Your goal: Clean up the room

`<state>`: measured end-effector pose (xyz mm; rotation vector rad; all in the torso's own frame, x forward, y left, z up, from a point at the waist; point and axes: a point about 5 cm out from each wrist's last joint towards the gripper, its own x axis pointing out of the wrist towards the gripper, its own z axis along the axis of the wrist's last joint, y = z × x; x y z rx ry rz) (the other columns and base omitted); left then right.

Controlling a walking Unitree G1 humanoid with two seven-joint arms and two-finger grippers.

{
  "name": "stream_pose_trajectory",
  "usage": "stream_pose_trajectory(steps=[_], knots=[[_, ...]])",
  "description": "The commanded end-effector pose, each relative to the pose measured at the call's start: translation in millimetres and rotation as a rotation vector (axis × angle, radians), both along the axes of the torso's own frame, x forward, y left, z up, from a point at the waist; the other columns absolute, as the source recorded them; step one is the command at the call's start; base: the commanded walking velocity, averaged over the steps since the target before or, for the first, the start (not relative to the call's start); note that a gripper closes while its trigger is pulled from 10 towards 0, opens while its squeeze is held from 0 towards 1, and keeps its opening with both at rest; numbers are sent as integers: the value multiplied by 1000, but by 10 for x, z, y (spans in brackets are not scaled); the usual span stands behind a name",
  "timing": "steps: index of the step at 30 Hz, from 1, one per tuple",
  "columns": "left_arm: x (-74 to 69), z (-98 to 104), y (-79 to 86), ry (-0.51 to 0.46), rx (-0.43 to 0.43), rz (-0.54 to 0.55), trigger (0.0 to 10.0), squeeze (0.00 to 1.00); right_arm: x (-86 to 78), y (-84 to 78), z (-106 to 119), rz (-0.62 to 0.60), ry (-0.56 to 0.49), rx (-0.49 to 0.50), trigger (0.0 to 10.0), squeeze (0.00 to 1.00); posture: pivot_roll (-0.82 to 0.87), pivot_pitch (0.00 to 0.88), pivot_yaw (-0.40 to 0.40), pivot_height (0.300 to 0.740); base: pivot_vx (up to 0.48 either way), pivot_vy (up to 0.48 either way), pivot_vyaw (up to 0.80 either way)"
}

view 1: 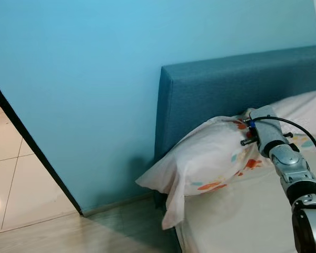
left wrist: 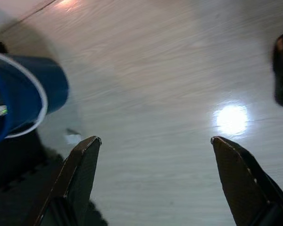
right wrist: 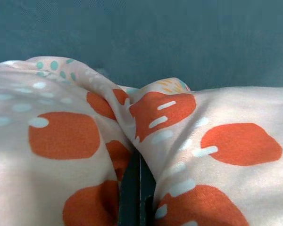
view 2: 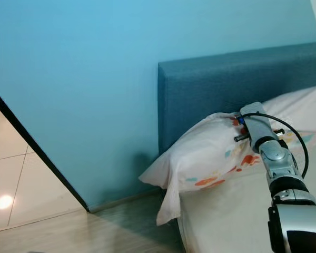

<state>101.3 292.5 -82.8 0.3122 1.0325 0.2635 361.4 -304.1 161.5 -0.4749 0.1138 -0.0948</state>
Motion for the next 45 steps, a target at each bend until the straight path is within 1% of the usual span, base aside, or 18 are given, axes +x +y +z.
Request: stream_pose_trajectory(steps=[1,7,11,14,15,17,18,20,21,23,26,29,32,33,34,35,40,45], knots=[[-56,7,51,7,0,14,10000,0,56,-14,234,-15,-116,13,10000,0,185,180,-4,739,0,0,0],[-38,44,102,-21,5,12,10000,0,59,-10,222,-23,-115,6,10000,0,215,212,15,739,0,0,0],[-59,63,139,-29,8,4,10000,0,71,28,206,-11,-109,1,10000,0,221,220,17,739,0,0,0],[-116,87,213,-25,23,7,10000,0,108,102,222,26,-111,36,10000,0,225,236,24,739,0,0,0],[-169,101,265,-16,34,13,10000,0,158,186,283,68,-135,97,10000,0,230,243,30,739,0,0,0],[-169,101,265,-16,34,13,10000,0,158,186,283,68,-135,97,10000,0,230,243,30,739,0,0,0],[-218,114,311,-9,43,20,10000,0,204,268,356,110,-164,159,10000,0,237,249,32,739,0,0,0],[-282,134,371,0,54,26,10000,0,288,387,570,177,-263,348,10000,0,247,261,33,739,0,0,0],[-282,134,371,0,54,26,10000,0,288,387,570,177,-263,348,10000,0,247,261,33,739,0,0,0],[-299,145,389,1,56,14,10000,0,309,405,676,198,-317,420,10000,0,249,271,37,739,0,0,0],[-308,151,396,-1,55,9,10000,0,308,397,694,195,-329,423,10000,0,252,278,39,739,0,0,0],[-317,157,397,-5,52,2,10000,0,278,347,594,162,-301,413,10000,0,253,286,42,739,0,0,0],[-322,168,403,-14,49,-7,10000,0,204,305,331,131,-230,415,10000,0,268,302,48,739,0,0,0],[-322,168,403,-14,49,-7,10000,0,204,305,331,131,-230,415,10000,0,268,302,48,739,0,0,0],[-320,185,428,-18,52,-10,10000,0,177,291,250,120,-208,418,10000,482,278,309,56,739,0,0,0],[-314,208,463,-22,58,-9,10000,0,149,262,180,95,-190,407,10000,1000,282,308,59,739,0,0,0],[-312,262,558,-32,74,13,10000,0,79,142,108,41,-184,402,10000,1000,287,303,64,739,0,0,0],[-293,259,550,-36,72,19,10000,0,47,47,138,12,-200,391,10000,1000,273,291,59,739,0,0,0]])
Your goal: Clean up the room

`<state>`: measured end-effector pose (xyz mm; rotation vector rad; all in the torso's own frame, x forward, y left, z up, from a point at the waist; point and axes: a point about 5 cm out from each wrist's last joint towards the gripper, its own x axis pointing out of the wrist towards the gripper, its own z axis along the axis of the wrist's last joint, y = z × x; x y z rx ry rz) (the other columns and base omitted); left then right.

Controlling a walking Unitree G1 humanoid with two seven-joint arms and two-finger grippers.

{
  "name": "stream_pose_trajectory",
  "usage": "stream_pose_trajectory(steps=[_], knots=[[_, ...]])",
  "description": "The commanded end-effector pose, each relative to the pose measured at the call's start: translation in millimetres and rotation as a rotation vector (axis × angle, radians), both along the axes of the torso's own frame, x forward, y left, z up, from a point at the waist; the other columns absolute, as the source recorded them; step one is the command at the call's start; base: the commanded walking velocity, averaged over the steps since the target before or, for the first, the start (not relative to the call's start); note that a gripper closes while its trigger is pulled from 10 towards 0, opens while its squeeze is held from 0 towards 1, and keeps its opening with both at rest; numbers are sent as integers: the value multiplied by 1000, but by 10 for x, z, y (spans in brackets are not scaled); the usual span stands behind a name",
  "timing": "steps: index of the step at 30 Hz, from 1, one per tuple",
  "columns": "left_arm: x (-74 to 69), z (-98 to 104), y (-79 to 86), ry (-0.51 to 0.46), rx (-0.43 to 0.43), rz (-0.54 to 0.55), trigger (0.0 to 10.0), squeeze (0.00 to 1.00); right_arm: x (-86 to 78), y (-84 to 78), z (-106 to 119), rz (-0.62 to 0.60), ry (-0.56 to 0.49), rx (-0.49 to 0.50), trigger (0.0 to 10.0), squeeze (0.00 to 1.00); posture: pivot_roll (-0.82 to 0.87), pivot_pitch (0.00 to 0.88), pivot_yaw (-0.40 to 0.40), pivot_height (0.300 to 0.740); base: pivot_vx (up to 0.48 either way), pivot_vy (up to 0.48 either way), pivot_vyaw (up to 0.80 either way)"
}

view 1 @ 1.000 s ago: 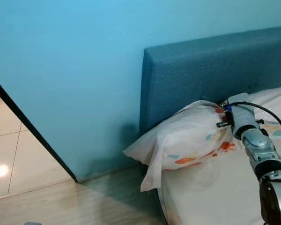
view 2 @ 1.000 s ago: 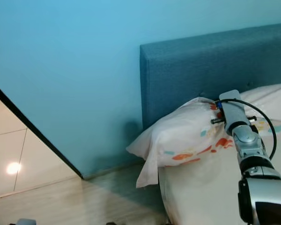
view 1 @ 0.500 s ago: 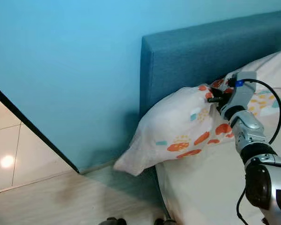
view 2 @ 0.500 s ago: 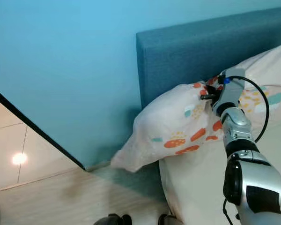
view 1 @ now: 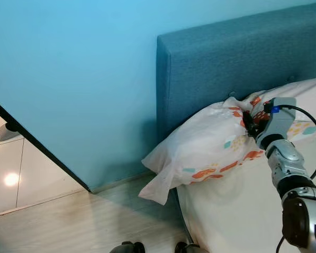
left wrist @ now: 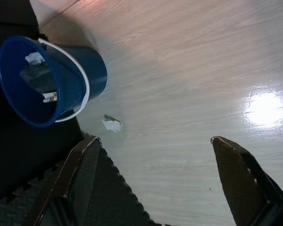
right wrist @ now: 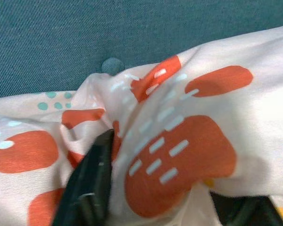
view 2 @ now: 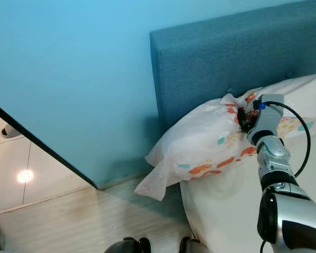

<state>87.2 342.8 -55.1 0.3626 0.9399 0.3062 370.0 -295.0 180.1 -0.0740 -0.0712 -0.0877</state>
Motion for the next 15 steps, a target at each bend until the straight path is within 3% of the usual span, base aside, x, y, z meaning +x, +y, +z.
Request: stream_pose_trajectory(steps=[1,6,8,10,11,12,14,15], knots=[[-121,-30,21,43,-4,28,10000,0,-71,-116,-32,-39,-2,-17,10000,1000,268,286,53,739,0,0,0],[-64,-54,-39,31,-20,30,10000,0,-146,-246,-55,-84,15,-66,10000,1000,260,278,49,739,0,0,0],[-4,-78,-99,22,-38,33,10000,0,-296,-450,-219,-196,118,-131,10000,1000,244,255,43,739,0,0,0],[-4,-78,-99,22,-38,33,10000,0,-296,-450,-219,-196,118,-131,10000,1000,244,255,43,739,0,0,0],[25,-87,-124,17,-47,35,10000,0,-399,-577,-320,-274,188,-165,10000,667,235,242,39,739,0,0,0],[62,-96,-151,11,-58,39,10000,0,-538,-724,-457,-362,289,-192,10000,0,226,227,35,739,0,0,0],[128,-110,-198,2,-78,44,10000,0,-793,-923,-687,-487,433,-155,10000,0,216,213,28,739,0,0,0],[128,-110,-198,2,-78,44,10000,0,-793,-923,-687,-487,433,-155,10000,0,216,213,28,739,0,0,0]])
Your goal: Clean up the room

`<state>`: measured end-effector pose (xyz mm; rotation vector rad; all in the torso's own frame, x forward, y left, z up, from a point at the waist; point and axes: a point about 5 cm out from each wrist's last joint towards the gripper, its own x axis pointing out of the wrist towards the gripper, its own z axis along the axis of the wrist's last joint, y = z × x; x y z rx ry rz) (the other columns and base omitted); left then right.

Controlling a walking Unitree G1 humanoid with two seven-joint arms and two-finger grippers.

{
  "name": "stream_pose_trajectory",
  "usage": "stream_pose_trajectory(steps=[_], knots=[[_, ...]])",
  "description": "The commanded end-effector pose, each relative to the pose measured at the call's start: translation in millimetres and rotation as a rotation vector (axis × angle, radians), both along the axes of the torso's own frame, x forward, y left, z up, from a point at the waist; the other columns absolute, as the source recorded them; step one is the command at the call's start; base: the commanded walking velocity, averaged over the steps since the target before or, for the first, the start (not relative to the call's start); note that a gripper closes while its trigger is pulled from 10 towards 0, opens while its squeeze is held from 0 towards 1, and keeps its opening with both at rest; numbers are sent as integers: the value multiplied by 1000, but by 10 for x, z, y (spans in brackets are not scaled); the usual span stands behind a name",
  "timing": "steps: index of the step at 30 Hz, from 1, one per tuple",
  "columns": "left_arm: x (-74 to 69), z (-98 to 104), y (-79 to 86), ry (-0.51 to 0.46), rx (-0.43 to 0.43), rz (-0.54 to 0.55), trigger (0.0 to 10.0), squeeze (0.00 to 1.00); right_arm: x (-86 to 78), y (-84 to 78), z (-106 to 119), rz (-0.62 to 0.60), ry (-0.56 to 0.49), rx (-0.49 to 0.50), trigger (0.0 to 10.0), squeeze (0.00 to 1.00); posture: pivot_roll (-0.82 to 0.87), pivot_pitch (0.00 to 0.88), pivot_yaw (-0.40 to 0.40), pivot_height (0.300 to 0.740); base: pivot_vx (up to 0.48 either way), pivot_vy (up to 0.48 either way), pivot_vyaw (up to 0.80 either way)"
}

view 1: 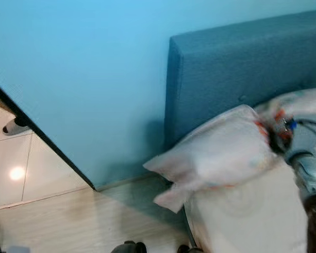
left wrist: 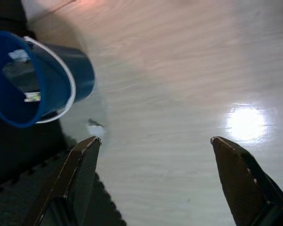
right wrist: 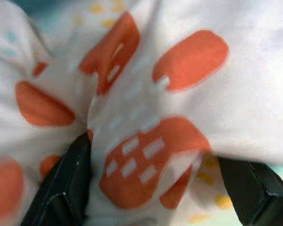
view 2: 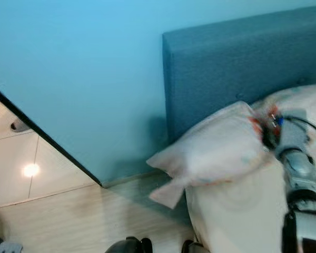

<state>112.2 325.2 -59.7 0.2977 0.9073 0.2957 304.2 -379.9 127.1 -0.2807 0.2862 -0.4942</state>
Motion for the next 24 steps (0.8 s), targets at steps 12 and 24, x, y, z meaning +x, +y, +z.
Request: stream_pose_trajectory(steps=[12,24], knots=[[97,-71,-124,32,-40,33,10000,0,-558,53,-843,-188,174,369,10000,0,169,129,7,739,0,0,0],[140,-127,-247,34,-67,70,10000,0,-623,296,-1068,-81,313,662,10000,0,136,67,-35,739,0,0,0]])
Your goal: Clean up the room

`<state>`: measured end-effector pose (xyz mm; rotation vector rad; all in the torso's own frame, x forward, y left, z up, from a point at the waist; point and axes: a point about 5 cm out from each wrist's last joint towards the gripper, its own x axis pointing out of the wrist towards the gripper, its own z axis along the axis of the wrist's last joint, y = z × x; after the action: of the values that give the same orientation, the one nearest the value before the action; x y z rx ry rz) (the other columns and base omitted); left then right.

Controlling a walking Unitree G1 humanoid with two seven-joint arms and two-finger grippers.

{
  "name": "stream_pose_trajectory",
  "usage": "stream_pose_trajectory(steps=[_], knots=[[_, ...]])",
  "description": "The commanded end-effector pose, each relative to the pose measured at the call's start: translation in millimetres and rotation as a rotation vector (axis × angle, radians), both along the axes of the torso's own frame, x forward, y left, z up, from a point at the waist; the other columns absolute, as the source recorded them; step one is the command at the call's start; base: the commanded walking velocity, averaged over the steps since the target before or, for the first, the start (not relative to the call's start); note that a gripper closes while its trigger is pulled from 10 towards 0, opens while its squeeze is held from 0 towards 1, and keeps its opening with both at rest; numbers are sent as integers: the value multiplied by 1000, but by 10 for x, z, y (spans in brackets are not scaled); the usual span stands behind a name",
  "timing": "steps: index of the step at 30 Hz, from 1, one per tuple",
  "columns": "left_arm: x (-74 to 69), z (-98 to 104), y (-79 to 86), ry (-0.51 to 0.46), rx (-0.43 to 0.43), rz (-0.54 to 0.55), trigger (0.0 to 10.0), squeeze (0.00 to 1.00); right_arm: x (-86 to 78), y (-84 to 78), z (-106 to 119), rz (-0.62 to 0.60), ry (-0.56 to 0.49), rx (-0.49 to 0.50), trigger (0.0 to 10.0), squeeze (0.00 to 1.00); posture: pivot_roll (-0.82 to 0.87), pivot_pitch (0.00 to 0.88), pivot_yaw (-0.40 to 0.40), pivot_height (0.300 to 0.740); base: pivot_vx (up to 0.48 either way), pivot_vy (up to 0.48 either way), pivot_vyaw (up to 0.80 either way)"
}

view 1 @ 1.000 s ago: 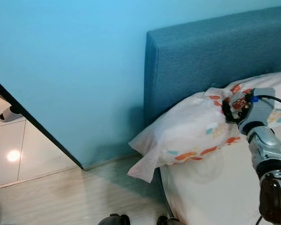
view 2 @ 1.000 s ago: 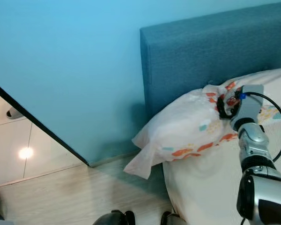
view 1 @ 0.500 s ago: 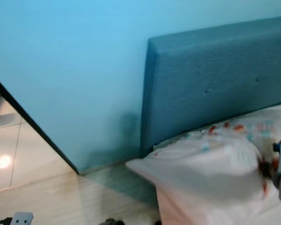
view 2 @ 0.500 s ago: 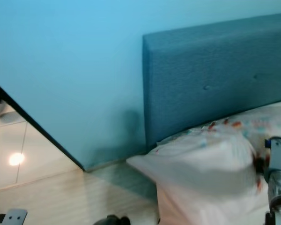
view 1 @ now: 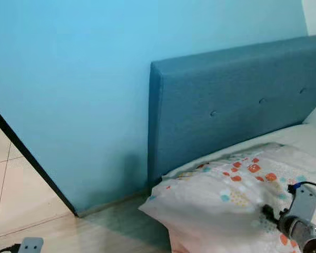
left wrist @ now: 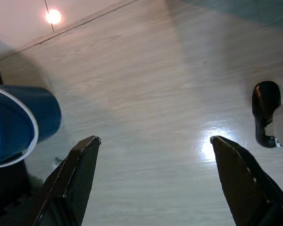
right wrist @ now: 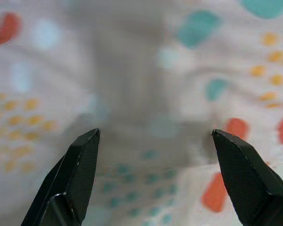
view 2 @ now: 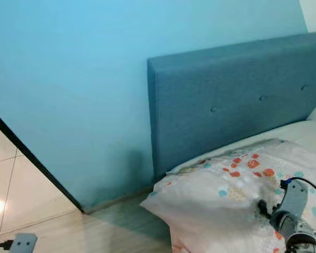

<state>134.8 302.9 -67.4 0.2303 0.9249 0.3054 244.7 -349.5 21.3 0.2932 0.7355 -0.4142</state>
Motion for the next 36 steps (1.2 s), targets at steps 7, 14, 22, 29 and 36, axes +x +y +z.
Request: stream_pose_trajectory(steps=[7,14,22,29,36], knots=[[-48,-109,-163,53,-41,45,10000,0,381,171,552,219,-474,-17,10000,0,102,19,-42,739,0,0,0],[87,-124,-315,43,-66,36,10000,0,243,1164,360,953,-286,142,10000,0,99,0,-56,739,0,0,0],[104,-146,-395,43,-81,34,10000,0,-5,744,-13,974,174,-92,10000,0,93,0,-60,739,0,0,0],[-49,-198,-363,106,-76,57,10000,0,149,602,201,811,84,-203,10000,0,83,0,-64,729,0,0,0],[-7,-184,-361,97,-76,69,10000,0,-40,632,73,893,239,-147,10000,0,79,0,-63,714,0,0,0]])
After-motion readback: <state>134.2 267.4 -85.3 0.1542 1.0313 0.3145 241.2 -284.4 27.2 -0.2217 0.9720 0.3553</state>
